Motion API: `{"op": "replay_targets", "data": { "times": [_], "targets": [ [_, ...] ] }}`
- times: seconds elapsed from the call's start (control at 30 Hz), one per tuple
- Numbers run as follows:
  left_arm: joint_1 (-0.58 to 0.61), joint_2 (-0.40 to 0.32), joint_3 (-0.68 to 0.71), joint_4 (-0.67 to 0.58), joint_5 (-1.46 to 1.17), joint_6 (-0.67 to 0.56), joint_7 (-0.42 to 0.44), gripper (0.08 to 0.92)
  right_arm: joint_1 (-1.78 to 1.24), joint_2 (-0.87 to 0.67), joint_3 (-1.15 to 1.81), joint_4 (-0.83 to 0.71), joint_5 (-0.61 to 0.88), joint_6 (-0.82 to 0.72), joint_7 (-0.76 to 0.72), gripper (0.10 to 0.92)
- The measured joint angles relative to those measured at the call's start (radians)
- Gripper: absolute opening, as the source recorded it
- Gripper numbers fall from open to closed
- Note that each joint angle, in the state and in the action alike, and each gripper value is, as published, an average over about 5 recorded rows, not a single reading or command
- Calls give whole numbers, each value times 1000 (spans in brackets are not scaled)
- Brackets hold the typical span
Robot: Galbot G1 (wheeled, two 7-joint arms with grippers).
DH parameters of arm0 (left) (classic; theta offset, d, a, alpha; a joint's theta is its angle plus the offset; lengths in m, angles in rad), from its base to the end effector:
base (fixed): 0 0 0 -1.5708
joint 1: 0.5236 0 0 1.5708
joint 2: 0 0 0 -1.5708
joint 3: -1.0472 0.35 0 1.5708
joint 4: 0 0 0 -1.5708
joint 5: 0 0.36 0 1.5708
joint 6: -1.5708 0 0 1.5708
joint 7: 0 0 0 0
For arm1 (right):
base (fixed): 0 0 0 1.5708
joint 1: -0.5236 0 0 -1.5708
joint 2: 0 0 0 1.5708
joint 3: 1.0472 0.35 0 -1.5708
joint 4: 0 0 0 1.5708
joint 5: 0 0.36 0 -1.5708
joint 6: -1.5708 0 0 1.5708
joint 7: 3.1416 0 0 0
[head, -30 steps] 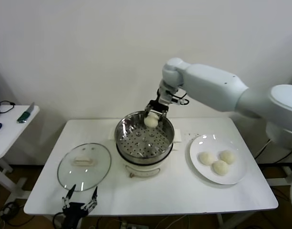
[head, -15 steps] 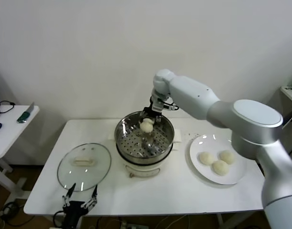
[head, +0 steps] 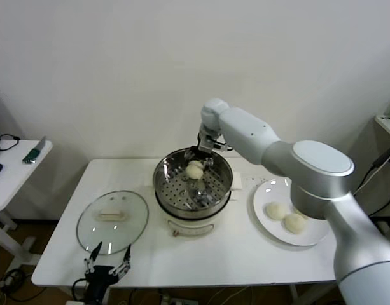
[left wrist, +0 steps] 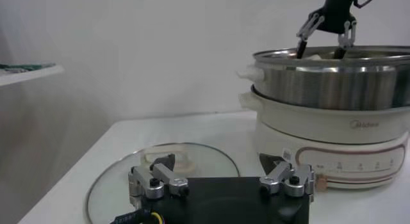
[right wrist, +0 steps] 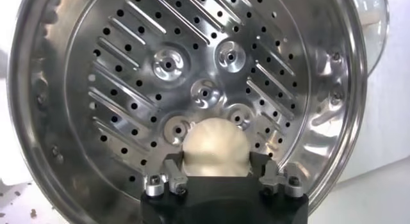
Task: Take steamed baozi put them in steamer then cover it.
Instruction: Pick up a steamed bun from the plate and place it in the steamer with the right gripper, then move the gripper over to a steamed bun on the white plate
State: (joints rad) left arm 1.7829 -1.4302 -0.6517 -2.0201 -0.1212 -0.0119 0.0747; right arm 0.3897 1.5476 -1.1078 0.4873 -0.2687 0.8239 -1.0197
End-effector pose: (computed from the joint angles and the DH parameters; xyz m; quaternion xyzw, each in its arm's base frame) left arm 0.1137 0.0681 -0.3537 -0.0151 -0.9907 -0.0291 0.1318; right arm 0.6644 0.1527 -0.0998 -0.6616 0.1715 -0.7300 0.0034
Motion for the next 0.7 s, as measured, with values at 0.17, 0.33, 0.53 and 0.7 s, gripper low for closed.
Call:
{"op": "replay_targets", "data": {
  "times": [0.17, 0.33, 0.53, 0.7],
  "targets": [
    [5, 0, -3, -9, 0, 0, 0, 823, 14, -4, -5, 2, 23, 0, -7, 822],
    [11, 0, -4, -17, 0, 0, 0, 823, 62, -39, -47, 55, 110, 0, -31, 823],
    [21, 0, -1, -23, 5, -1, 0, 823, 184, -125, -179, 179, 341, 0, -66, 823],
    [32, 1, 0, -24, 7, -6, -2, 823, 298, -227, -314, 285, 534, -16, -93, 823]
  ]
}}
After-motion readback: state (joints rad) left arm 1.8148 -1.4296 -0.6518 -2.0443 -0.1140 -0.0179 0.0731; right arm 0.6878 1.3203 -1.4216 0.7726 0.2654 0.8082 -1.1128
